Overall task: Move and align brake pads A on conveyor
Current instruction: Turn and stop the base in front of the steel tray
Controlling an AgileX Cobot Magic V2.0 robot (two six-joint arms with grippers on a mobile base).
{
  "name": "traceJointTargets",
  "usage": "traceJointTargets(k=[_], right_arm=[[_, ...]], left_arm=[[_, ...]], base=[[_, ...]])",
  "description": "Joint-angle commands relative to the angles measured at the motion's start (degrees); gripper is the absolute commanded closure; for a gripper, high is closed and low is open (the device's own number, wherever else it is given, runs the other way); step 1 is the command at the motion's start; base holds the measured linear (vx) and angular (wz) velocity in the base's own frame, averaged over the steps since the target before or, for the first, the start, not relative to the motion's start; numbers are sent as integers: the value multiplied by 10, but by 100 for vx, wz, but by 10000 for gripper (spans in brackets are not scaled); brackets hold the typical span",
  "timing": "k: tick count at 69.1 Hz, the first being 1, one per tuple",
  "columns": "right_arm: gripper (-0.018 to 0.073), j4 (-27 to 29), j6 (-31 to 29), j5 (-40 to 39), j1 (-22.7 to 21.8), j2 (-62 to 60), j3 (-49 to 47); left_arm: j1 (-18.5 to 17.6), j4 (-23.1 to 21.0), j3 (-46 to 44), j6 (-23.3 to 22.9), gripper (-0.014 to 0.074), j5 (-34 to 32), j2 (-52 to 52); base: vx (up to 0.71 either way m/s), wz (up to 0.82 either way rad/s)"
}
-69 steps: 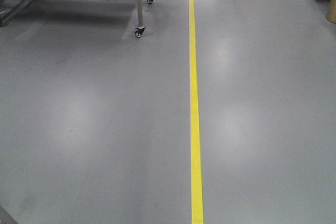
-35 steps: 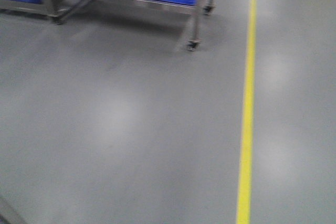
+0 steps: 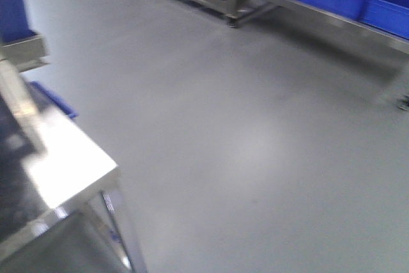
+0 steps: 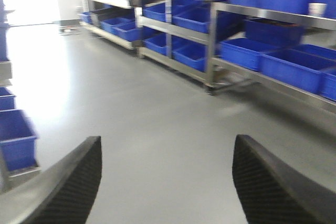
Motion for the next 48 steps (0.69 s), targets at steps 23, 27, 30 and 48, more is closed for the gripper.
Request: traceJointTargets(k=[23, 27, 30, 48], right_arm=[[63, 3, -6, -40, -2, 7, -15], [63, 3, -6, -40, -2, 7, -15], [63, 3, -6, -40, -2, 7, -15], [63, 3, -6, -40, -2, 7, -15]], left_arm=[[-3, -1, -13, -3, 115, -41, 7], [-3, -1, -13, -3, 115, -41, 7], [-3, -1, -13, -3, 115, -41, 7], [-3, -1, -13, -3, 115, -41, 7]], base=[[21, 85], [19, 76], [19, 76], [17, 75]])
